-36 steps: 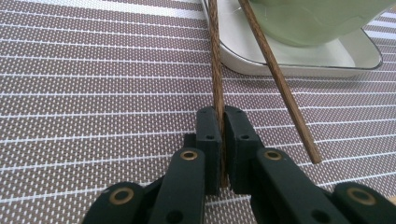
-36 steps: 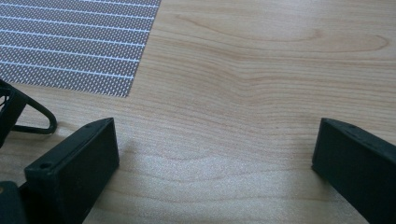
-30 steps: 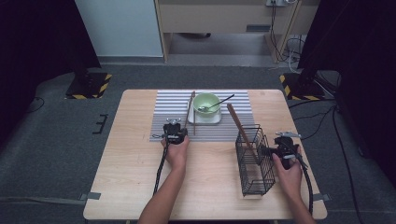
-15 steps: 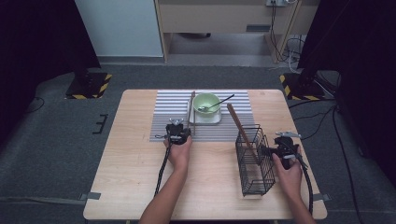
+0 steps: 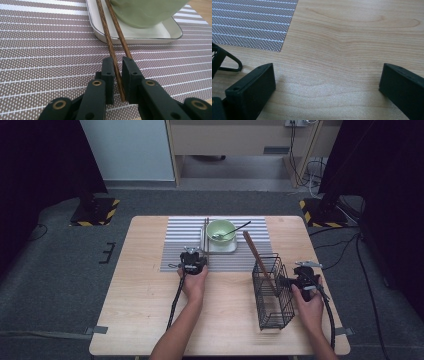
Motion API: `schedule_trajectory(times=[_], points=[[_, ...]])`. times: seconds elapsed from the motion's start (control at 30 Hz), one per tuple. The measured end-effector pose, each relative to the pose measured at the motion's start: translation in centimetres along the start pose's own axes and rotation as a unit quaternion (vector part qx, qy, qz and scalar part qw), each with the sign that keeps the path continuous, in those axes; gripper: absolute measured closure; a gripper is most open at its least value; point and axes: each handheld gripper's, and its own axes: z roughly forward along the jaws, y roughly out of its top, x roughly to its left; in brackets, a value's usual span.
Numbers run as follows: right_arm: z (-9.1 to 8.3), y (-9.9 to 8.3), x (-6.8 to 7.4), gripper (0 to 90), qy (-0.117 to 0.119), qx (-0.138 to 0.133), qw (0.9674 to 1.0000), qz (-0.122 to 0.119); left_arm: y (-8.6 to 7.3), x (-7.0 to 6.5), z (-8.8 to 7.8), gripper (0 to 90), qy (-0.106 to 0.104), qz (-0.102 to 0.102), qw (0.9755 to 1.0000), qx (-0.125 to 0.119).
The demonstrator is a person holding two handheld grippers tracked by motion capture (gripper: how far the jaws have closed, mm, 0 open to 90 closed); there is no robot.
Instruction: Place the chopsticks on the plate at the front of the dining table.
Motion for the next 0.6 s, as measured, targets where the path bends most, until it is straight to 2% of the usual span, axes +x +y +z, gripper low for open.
schedule_trajectory(times=[0.6], points=[[0.00,0.00,0.00,0.7,0.000,0.000,1.0000,0.000,0.23,0.01,0.01,81.3,0.000,0.009,0.9999,-0.004]])
